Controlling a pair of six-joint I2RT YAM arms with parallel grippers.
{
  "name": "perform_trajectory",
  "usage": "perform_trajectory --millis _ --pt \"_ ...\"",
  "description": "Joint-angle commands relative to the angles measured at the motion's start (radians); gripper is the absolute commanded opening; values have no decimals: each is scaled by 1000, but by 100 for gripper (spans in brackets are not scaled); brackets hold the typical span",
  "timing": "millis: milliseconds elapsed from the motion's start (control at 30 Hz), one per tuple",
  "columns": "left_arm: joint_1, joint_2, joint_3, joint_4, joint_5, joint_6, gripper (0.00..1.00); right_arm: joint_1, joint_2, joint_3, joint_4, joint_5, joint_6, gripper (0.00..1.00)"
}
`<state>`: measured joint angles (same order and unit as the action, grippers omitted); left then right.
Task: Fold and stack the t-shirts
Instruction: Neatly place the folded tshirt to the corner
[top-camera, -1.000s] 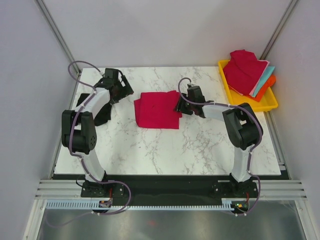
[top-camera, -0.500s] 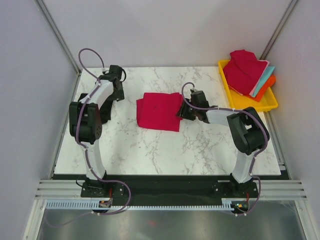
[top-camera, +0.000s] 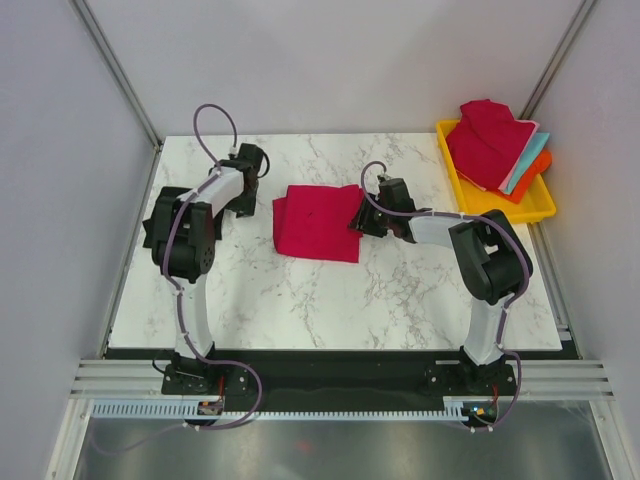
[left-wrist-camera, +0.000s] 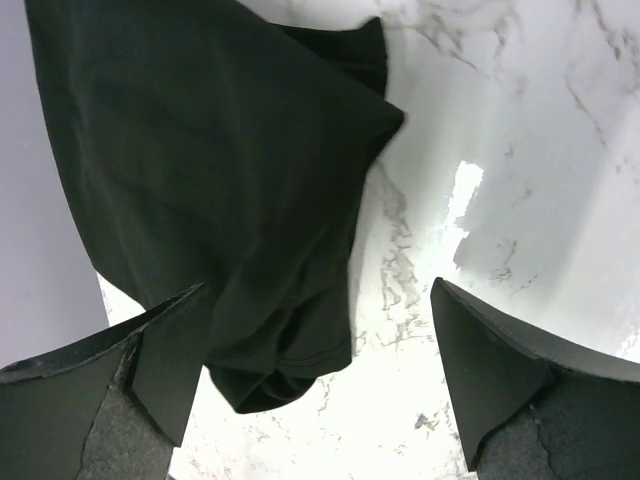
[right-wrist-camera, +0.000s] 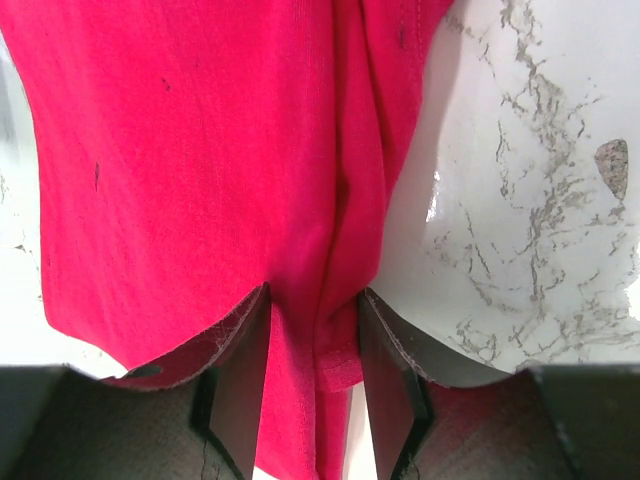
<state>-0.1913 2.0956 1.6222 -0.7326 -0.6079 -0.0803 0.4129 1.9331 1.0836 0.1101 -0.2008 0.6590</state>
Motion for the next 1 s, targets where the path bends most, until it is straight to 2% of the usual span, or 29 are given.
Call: perform_trajectory --millis 0,67,167,400,500,533,600,633,667,700,733,767,833,967 --pt "-30 50 -4 19 -93 70 96 4 43 24 -33 -6 4 47" --pt "-28 73 -4 18 -160 45 92 6 59 35 -36 -14 4 45" --pt "-30 83 -1 4 -165 16 91 6 63 39 -38 -15 7 45" --pt "-23 138 -4 -33 -207 -25 82 7 56 29 -39 -12 7 44" --pt "-13 181 36 -94 -202 -55 73 9 63 35 -39 -12 7 44" --pt "-11 184 39 -102 -199 -56 63 9 69 38 -39 -12 5 44" --pt "-11 190 44 -103 -201 -58 55 9 76 47 -41 -12 2 41" --pt "-11 188 48 -105 -201 -58 44 10 79 52 -43 -12 1 39" --pt "-13 188 50 -106 -193 -59 37 10 89 64 -52 -12 -1 31" --pt "-13 182 53 -108 -190 -59 29 10 95 71 -58 -12 -5 27" --pt "-13 182 56 -106 -184 -59 15 10 98 76 -62 -14 -9 23" --pt "-13 178 56 -105 -161 -58 9 10 99 84 -73 -12 -12 15" --pt "-14 176 61 -105 -139 -49 2 9 92 87 -85 1 -24 2" --pt "-37 178 80 -113 -102 -47 2 -5 40 93 -171 79 -47 0"
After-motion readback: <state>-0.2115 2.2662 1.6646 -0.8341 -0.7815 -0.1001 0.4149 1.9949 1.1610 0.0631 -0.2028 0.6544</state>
